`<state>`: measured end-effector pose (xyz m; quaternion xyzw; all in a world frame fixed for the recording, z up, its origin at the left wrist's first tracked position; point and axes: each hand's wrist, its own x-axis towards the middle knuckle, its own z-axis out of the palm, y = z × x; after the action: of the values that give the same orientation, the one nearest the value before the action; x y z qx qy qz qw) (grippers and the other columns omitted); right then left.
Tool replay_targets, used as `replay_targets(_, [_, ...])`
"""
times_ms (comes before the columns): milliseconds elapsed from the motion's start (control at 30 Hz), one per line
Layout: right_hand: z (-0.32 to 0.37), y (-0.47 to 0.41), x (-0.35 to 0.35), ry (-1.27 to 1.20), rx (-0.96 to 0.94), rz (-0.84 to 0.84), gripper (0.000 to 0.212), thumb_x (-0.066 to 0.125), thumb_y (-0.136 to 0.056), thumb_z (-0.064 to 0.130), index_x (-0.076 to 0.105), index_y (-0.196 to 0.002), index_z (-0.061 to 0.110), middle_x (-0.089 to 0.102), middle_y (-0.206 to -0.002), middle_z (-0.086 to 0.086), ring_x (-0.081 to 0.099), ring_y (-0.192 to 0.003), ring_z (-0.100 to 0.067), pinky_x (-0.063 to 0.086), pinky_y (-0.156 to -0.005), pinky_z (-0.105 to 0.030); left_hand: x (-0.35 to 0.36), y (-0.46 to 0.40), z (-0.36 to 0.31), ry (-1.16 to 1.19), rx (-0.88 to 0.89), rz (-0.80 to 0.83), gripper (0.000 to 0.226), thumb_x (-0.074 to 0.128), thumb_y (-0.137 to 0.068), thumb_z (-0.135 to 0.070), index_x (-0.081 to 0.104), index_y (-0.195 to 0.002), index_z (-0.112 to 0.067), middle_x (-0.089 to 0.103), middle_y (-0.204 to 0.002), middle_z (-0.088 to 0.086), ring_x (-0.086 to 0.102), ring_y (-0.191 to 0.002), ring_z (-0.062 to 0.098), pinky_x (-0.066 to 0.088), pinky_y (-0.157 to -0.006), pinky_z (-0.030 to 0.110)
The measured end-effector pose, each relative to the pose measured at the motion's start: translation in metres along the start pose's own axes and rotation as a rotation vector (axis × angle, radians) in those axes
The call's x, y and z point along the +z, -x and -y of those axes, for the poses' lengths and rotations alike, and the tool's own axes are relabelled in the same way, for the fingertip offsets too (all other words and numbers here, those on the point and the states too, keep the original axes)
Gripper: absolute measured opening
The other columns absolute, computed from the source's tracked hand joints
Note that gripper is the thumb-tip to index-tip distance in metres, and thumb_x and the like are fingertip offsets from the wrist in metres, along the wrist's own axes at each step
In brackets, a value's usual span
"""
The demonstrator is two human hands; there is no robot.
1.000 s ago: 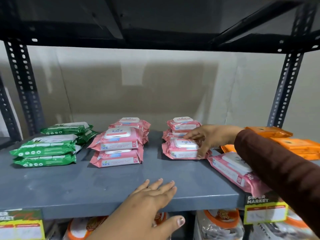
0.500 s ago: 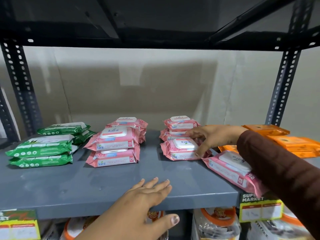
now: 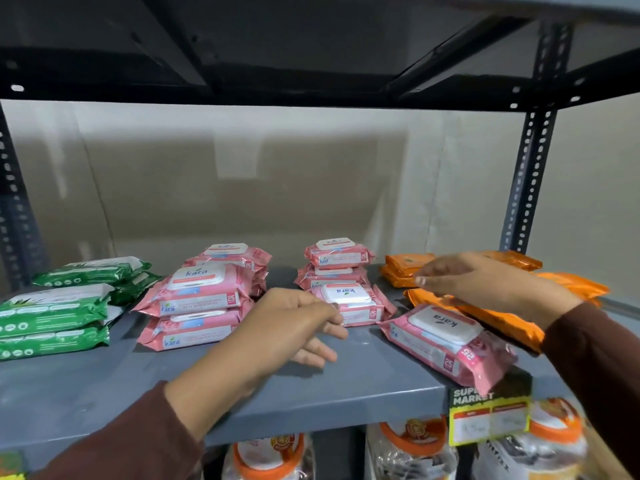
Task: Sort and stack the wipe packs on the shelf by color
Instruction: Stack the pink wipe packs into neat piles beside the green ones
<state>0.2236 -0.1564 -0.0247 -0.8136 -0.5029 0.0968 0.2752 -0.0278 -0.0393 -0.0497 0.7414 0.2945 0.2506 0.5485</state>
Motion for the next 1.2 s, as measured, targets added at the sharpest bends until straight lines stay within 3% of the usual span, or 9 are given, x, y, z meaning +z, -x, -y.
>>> replay_targets(200, [-0.004,0.070,0.019,0.164,0.094,0.027,0.109,0.067,-0.041,0.089,0.032,-0.137,0.052,0.069,-0.094,0.013,0.065,-0.082,-0.002,0.054,-0.076,-0.028,0.018,0.008,0.007,-0.041,0.032,0.068,0.019,0.060,-0.092,-0.014,0.071,-0.092,0.001,0.077,-0.086,0.008,0.066,-0.068,0.022,0.055,-0.065,0.032])
replay_targets(400, [-0.002,0.073,0.023,0.011,0.085,-0.098,0.080,0.079,-0.047,0.053,0.041,-0.117,0.044,0.075,-0.070,0.002,0.069,-0.053,-0.015,0.060,-0.060,-0.045,0.013,0.028,0.015,-0.421,0.265,0.082,0.020,0.063,-0.088,-0.040,0.072,-0.104,-0.032,0.073,-0.106,-0.017,0.066,-0.096,-0.001,0.051,-0.095,0.032])
replay_targets(500, [0.005,0.080,0.011,-0.169,0.014,-0.064,0.073,0.092,-0.047,0.036,0.051,-0.107,0.048,0.072,-0.075,-0.007,0.069,-0.059,-0.033,0.058,-0.057,-0.055,-0.001,0.041,0.025,-0.986,0.337,0.272,0.064,0.041,-0.089,-0.066,0.027,-0.148,-0.045,0.018,-0.155,-0.030,0.016,-0.143,-0.005,0.011,-0.116,0.019])
replay_targets(567, [0.017,0.078,0.012,-0.246,-0.037,-0.032,0.073,0.095,-0.044,0.035,0.055,-0.104,0.048,0.070,-0.081,-0.013,0.064,-0.061,-0.032,0.057,-0.056,-0.053,-0.011,0.052,0.040,-1.175,0.336,0.355,0.076,0.021,-0.090,-0.070,0.000,-0.154,-0.035,-0.013,-0.157,-0.026,-0.010,-0.147,0.004,-0.003,-0.115,0.024])
replay_targets(700, [0.055,0.062,0.043,-0.310,-0.173,0.058,0.078,0.096,-0.042,0.039,0.056,-0.109,0.047,0.066,-0.104,-0.006,0.067,-0.083,-0.028,0.058,-0.077,-0.054,-0.052,0.085,0.080,-1.326,0.356,0.111,0.053,0.018,-0.099,-0.041,0.041,-0.144,-0.025,0.038,-0.151,-0.015,0.049,-0.130,0.011,0.036,-0.106,0.023])
replay_targets(767, [0.078,0.052,0.067,-0.329,-0.258,0.088,0.074,0.094,-0.045,0.039,0.056,-0.107,0.048,0.066,-0.106,0.001,0.067,-0.089,-0.033,0.057,-0.080,-0.053,-0.075,0.099,0.099,-1.329,0.270,0.023,0.061,0.011,-0.097,-0.049,0.051,-0.137,-0.025,0.055,-0.140,-0.011,0.040,-0.131,0.015,0.020,-0.106,0.022])
replay_targets(867, [0.111,0.032,0.105,-0.310,-0.350,0.128,0.067,0.093,-0.056,0.035,0.053,-0.107,0.049,0.065,-0.101,0.012,0.068,-0.088,-0.023,0.057,-0.079,-0.042,-0.101,0.117,0.112,-1.365,0.164,-0.059,0.076,0.017,-0.090,-0.072,0.056,-0.131,-0.022,0.056,-0.138,-0.011,0.024,-0.134,0.009,0.014,-0.103,0.021])
replay_targets(1067, [0.151,-0.002,0.157,-0.280,-0.466,0.187,0.064,0.089,-0.059,0.045,0.050,-0.110,0.047,0.065,-0.103,0.013,0.063,-0.097,-0.020,0.054,-0.089,-0.042,-0.134,0.138,0.131,-1.374,0.074,-0.273,0.073,0.019,-0.091,-0.070,0.032,-0.148,-0.026,0.054,-0.139,-0.013,0.057,-0.122,0.021,0.013,-0.102,0.022])
replay_targets(1200, [0.159,-0.012,0.174,-0.260,-0.502,0.233,0.066,0.087,-0.061,0.050,0.049,-0.114,0.049,0.061,-0.119,0.017,0.061,-0.104,-0.004,0.051,-0.096,-0.037,-0.141,0.144,0.141,-1.258,0.102,-0.266,0.071,0.025,-0.093,-0.068,0.025,-0.152,-0.028,0.041,-0.146,-0.019,0.036,-0.136,0.012,0.020,-0.102,0.022])
